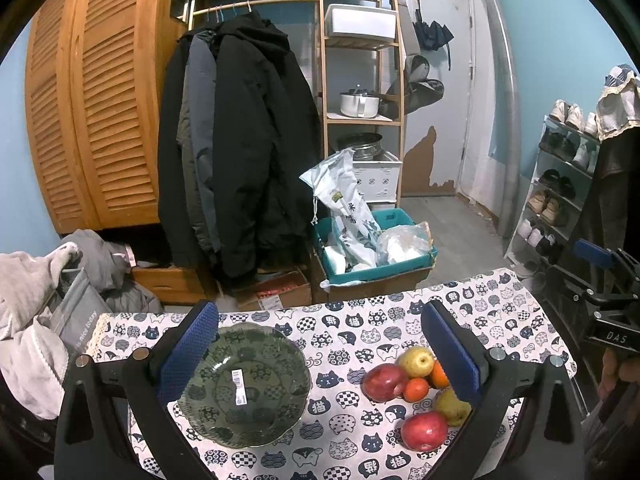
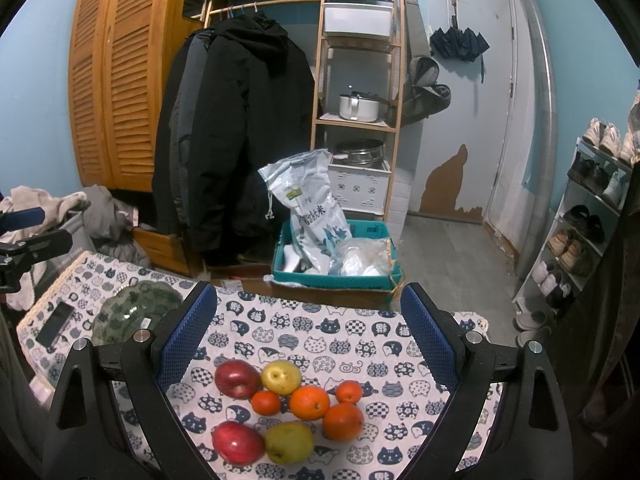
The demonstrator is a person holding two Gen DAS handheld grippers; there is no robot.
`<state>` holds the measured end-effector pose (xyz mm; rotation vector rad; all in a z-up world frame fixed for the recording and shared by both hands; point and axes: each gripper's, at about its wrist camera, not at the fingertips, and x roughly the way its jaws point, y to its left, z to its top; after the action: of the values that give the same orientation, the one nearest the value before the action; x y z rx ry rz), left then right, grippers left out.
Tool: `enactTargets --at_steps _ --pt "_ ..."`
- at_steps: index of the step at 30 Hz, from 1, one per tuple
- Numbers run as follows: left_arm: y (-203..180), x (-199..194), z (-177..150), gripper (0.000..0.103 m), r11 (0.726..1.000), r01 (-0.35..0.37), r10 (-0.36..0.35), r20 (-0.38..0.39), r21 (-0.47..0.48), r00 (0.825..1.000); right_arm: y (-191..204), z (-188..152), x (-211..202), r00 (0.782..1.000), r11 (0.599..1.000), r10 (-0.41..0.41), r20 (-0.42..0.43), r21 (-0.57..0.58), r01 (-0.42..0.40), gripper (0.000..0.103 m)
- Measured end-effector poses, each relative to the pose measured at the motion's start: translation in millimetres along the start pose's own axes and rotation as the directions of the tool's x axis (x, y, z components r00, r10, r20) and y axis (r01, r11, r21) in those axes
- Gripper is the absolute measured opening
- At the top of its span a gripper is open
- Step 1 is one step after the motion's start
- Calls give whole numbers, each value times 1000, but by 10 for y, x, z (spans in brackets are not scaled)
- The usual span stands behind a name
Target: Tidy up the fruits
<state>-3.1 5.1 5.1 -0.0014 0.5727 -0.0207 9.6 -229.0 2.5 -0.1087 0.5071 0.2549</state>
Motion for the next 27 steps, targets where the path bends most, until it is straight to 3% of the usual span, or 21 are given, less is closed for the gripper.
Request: enactTargets --at_steps 27 --pt "10 -25 10 102 1000 5 -5 2 -4 1000 32 -6 0 1000 1000 -2 2 -7 2 92"
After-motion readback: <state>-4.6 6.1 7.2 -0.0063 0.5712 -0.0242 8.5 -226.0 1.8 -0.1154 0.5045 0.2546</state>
